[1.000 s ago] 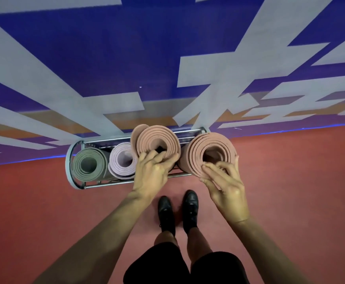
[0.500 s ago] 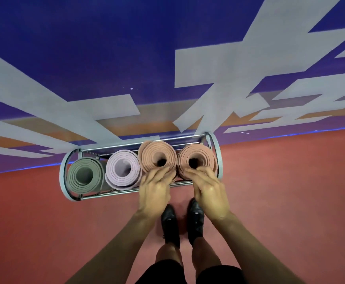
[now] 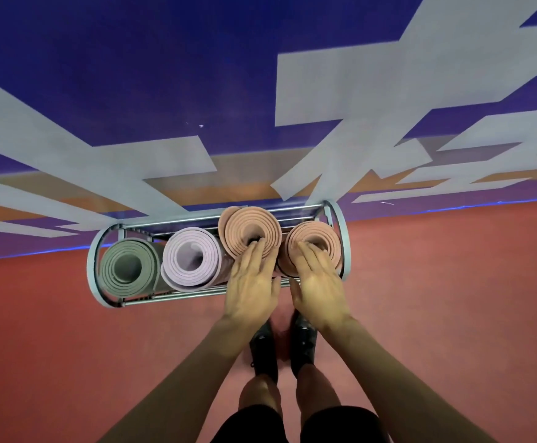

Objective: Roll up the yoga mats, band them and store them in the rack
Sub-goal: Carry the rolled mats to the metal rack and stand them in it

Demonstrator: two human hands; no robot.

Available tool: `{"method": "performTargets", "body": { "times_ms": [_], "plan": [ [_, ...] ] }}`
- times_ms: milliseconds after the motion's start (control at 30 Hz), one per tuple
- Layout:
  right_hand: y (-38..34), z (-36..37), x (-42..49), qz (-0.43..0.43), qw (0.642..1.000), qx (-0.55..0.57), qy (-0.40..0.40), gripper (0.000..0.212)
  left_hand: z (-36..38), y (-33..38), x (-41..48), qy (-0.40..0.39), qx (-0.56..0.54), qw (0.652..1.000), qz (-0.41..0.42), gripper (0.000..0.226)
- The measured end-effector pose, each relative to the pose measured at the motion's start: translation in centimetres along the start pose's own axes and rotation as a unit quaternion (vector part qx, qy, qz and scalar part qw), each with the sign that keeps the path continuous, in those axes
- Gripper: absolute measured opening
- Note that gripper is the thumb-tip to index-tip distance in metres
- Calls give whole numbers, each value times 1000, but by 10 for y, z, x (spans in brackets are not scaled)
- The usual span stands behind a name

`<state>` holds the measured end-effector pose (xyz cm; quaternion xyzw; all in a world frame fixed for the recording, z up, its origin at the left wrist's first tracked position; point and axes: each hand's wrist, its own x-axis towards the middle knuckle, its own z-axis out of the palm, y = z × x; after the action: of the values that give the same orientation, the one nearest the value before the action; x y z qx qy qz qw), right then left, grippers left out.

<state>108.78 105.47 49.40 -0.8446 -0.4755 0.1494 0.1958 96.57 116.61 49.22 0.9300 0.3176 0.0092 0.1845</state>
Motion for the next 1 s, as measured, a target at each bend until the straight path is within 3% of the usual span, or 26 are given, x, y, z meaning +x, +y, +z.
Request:
{"method": "performTargets", "body": {
  "times_ms": [133,367,467,567,733,867,1000],
  "plan": [
    [24,30,6,26,998,-58,-4,70,23,-7,14,-6,55,998,1,75],
    [52,81,2,33,990,-129,52,66,69,-29,21,11,152,988,-9,69],
    [55,87,5,32,987,-135,84,62,82,-28,24,28,154,988,-6,66],
    [54,86,9,37,986,-146,66,62,80,-13,24,17,149,988,-22,64],
    [50,63,28,41,990,-96,92,71,44,-25,61,88,98,990,-57,61],
    [50,73,46,26,984,-148,92,66,47,-53,79,21,137,988,-69,72],
    [46,89,43,29,980,-169,97,63,64,-45,65,11,165,982,-87,71]
  ]
}}
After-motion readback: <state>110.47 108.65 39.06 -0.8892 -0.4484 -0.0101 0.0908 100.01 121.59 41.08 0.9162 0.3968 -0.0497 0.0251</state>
